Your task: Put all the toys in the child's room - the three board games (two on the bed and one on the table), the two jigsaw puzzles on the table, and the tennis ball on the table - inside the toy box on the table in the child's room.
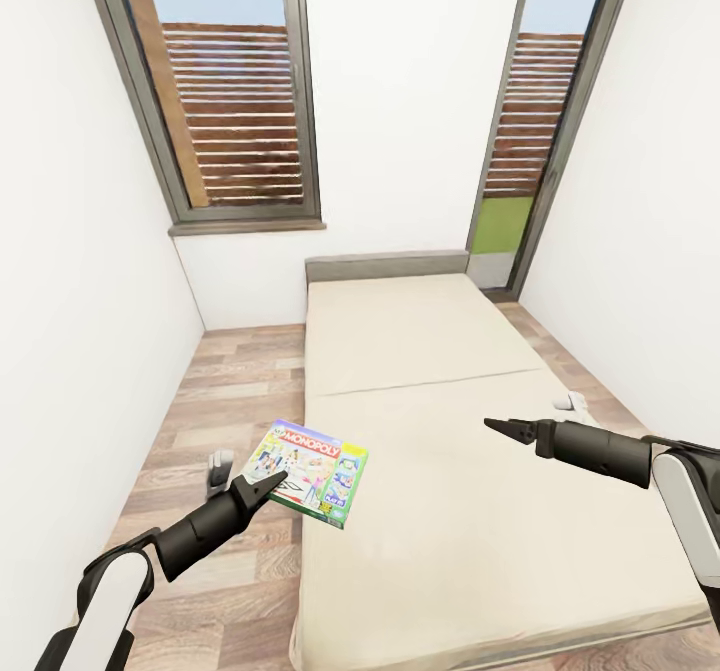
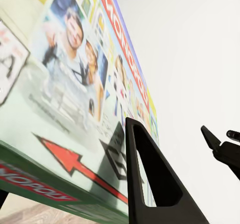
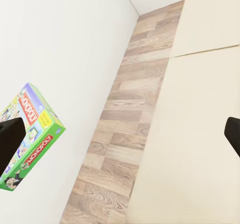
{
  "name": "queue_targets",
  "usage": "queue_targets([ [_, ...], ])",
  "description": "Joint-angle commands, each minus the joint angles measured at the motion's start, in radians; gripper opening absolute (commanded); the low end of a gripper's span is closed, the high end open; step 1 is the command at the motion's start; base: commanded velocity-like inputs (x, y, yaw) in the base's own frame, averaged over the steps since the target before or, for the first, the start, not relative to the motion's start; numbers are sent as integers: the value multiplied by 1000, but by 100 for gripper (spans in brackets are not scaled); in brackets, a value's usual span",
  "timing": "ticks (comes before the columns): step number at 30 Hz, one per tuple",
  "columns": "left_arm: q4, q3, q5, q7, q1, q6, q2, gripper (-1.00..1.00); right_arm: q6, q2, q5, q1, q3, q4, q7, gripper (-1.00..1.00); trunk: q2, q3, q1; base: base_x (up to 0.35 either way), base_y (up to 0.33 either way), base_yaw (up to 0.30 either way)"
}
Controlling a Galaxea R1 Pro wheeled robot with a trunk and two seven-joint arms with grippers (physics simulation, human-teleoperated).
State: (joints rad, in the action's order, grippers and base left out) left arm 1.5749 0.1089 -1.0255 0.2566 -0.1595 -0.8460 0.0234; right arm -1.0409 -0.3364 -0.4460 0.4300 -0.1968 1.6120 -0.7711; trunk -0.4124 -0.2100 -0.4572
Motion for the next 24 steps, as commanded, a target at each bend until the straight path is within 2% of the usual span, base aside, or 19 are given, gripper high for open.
queue_targets([
  [1,0,1,2,4,-1,-5,0,-100,-4,0,5,1,0,0,-6,100,5,2,3,0,0,0],
  [24,0,0,3,2,-1,-5,0,-100,-2,-3,5,1,11,0,-5,100,12,8,7,0,0,0],
])
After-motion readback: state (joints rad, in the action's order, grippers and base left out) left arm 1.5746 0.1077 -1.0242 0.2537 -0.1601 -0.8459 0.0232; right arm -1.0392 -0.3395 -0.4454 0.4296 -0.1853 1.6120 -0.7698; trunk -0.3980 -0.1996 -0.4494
